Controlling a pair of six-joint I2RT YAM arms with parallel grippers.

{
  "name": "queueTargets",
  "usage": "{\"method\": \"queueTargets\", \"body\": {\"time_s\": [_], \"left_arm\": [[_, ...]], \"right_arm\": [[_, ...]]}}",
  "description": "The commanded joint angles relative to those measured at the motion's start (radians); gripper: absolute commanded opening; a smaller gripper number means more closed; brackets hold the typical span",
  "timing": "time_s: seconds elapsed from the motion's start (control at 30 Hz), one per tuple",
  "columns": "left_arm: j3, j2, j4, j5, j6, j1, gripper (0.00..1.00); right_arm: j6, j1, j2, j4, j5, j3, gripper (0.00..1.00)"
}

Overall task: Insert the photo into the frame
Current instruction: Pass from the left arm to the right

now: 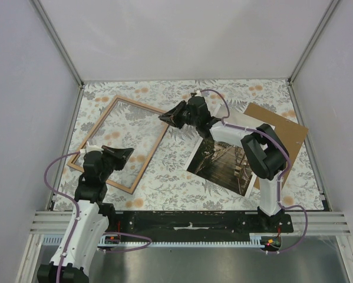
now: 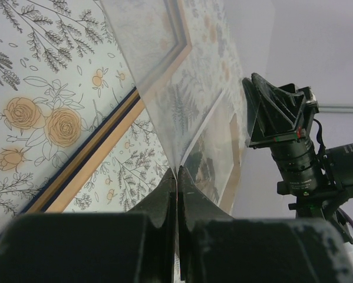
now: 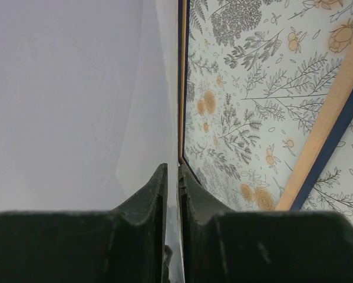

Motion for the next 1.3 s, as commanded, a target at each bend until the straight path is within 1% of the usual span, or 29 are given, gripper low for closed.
{"method": "queueTargets", "body": {"time_s": [0.0, 0.13, 0.6, 0.7, 0.8, 0.87, 0.9, 0.93, 1.03, 1.1, 1.13, 1.17, 1.27], "left_arm": [[-0.021, -0.022, 0.068, 0.073, 0.004, -0.008, 0.02], [-0.038, -0.022, 0.109, 0.095, -0.006, -0.013, 0.02], [-0.049, 0.008, 0.146, 0.139, 0.012, -0.014, 0.02], [-0.052, 0.001, 0.142, 0.144, 0.021, -0.016, 0.02], [-0.047, 0.001, 0.129, 0.148, 0.043, -0.014, 0.02], [-0.034, 0.013, 0.111, 0.151, 0.066, -0.014, 0.02], [-0.021, 0.024, 0.094, 0.15, 0.087, -0.014, 0.02], [-0.004, 0.033, 0.064, 0.15, 0.11, -0.014, 0.1], [0.042, 0.062, 0.005, 0.139, 0.176, -0.014, 0.41], [0.066, 0.067, -0.021, 0.126, 0.205, -0.014, 0.56], [0.083, 0.068, -0.038, 0.115, 0.221, -0.014, 0.62], [0.097, 0.074, -0.052, 0.107, 0.239, -0.014, 0.64], [0.17, 0.099, -0.124, 0.05, 0.297, -0.014, 0.65]], "right_arm": [[-0.041, -0.002, 0.014, -0.004, -0.011, 0.044, 0.19], [-0.042, 0.001, 0.028, -0.006, -0.015, 0.054, 0.2], [-0.053, 0.009, 0.076, -0.026, -0.061, 0.134, 0.18], [-0.067, 0.006, 0.088, -0.035, -0.091, 0.149, 0.16], [-0.094, 0.004, 0.085, -0.057, -0.098, 0.157, 0.08], [-0.116, -0.002, 0.073, -0.08, -0.098, 0.159, 0.0], [-0.126, -0.003, 0.062, -0.089, -0.098, 0.157, 0.0], [-0.137, -0.009, 0.048, -0.095, -0.097, 0.153, 0.0], [-0.157, -0.032, -0.007, -0.11, -0.092, 0.119, 0.0], [-0.168, -0.057, -0.047, -0.122, -0.095, 0.094, 0.0], [-0.176, -0.074, -0.071, -0.133, -0.1, 0.082, 0.0], [-0.186, -0.089, -0.094, -0.148, -0.101, 0.074, 0.0], [-0.238, -0.138, -0.179, -0.237, -0.108, 0.071, 0.0]]}}
